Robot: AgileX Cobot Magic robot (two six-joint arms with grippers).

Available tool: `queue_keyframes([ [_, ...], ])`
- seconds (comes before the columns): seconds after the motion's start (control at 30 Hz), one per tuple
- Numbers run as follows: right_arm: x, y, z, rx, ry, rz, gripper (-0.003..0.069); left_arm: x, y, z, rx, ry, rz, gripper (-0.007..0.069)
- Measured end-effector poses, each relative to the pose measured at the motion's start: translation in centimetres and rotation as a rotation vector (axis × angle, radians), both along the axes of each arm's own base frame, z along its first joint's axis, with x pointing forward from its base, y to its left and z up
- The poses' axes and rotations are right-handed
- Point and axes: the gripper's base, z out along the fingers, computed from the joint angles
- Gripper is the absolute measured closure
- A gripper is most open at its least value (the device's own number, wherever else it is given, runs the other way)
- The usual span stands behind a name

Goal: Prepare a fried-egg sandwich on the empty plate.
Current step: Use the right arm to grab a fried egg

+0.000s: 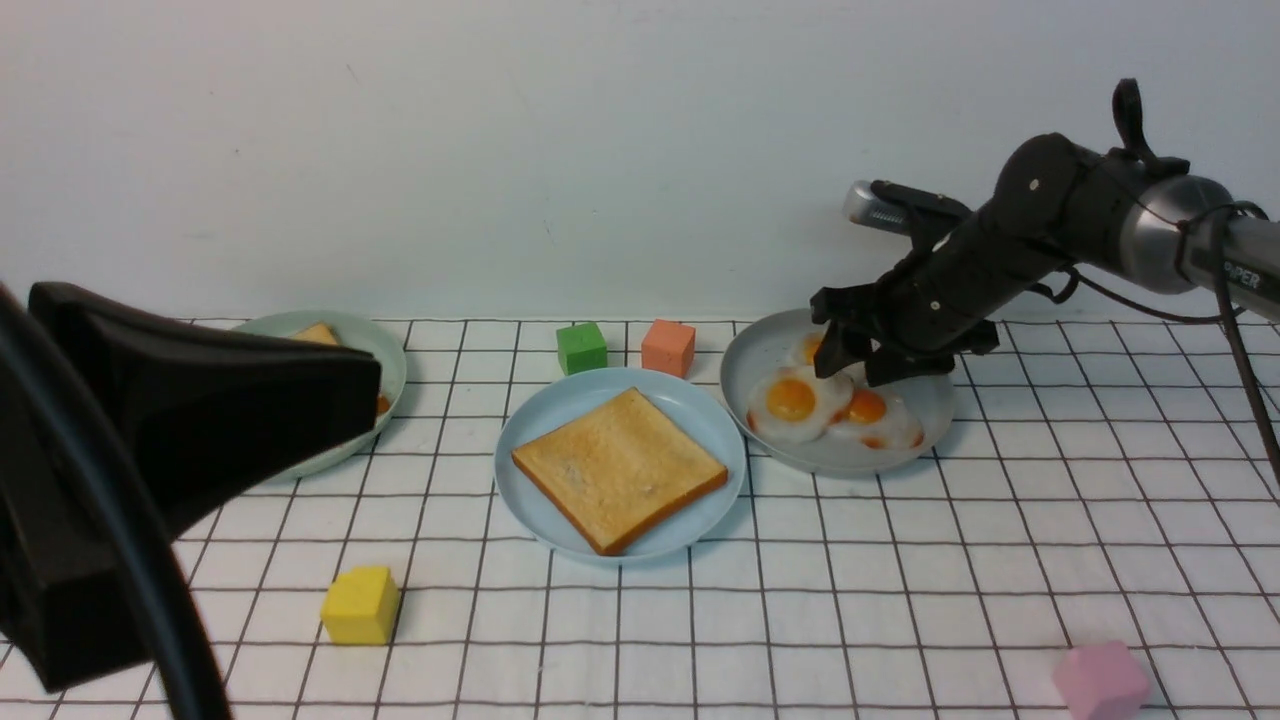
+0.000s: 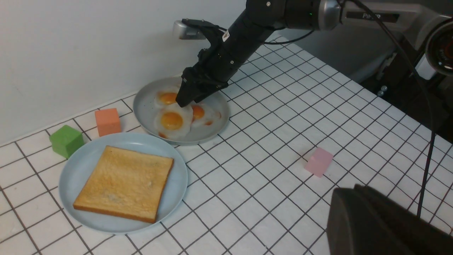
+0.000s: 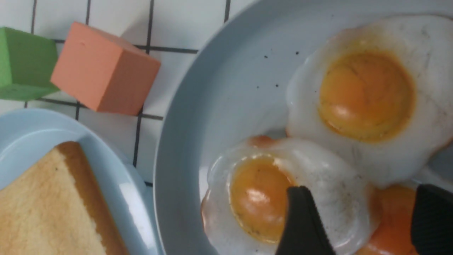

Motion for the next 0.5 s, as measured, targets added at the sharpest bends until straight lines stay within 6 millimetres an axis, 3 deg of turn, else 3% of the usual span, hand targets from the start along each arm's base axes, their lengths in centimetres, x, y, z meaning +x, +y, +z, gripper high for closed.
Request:
queue_keyframes([
  [0.17, 0.49, 0.06, -1.03, 0.006, -0.022, -0.008, 0.0235, 0.0, 0.0, -0.01, 0.0, 0.001, 0.0, 0.0638],
  [0.5, 0.7, 0.43, -0.87, 0.046, -0.055, 0.01, 0.0235, -0.01, 0.0, -0.02, 0.002, 0.002, -0.001, 0.0638],
])
